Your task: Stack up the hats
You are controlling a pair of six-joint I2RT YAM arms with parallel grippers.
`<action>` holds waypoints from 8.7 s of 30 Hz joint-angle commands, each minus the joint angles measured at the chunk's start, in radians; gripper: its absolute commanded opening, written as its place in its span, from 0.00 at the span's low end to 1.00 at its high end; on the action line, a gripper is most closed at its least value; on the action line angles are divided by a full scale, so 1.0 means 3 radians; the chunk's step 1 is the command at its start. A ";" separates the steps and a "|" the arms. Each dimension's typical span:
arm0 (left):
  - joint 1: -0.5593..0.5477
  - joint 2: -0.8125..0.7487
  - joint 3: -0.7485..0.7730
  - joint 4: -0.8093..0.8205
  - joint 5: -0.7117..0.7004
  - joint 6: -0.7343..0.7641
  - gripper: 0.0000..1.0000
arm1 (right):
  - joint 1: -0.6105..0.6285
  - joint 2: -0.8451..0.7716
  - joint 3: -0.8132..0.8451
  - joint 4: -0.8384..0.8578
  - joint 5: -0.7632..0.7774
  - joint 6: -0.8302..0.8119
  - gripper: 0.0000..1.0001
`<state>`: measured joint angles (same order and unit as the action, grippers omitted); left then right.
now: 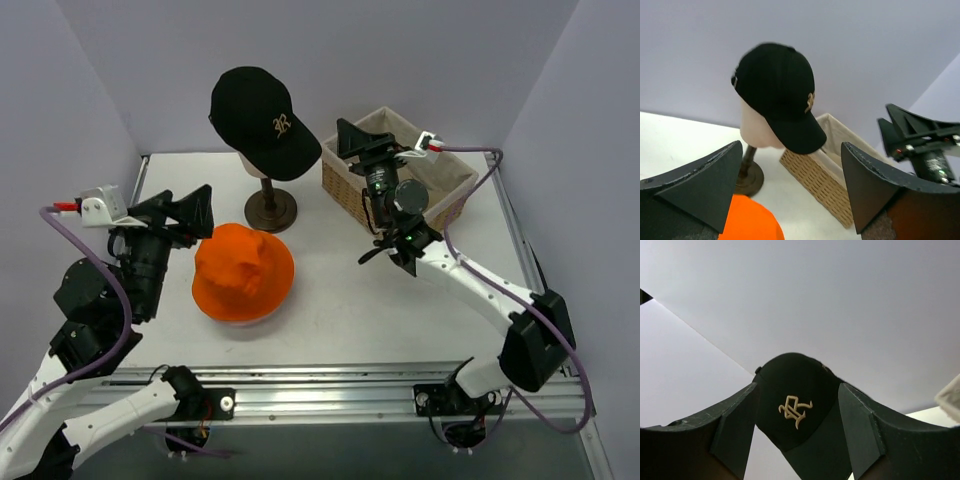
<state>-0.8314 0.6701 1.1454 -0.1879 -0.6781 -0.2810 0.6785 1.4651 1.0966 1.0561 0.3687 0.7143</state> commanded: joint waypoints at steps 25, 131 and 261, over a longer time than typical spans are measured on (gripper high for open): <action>0.2710 0.2716 0.2180 -0.0018 0.2899 -0.0469 0.73 | -0.0231 -0.0824 -0.0056 -0.1849 -0.0851 -0.0770 0.59; 0.0015 0.0175 -0.1011 0.0723 0.1933 -0.0249 0.94 | -0.1648 0.2868 0.3360 -0.4891 -0.0891 -0.1353 0.52; 0.3150 0.3325 0.2589 0.1516 0.4832 -0.2136 0.95 | 0.0280 0.1411 0.3171 -0.1209 0.0182 -0.0228 0.00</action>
<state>0.1081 1.6802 1.8874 0.2695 0.7738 -0.9646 0.7547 1.8801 1.9873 0.6224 0.3779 0.6605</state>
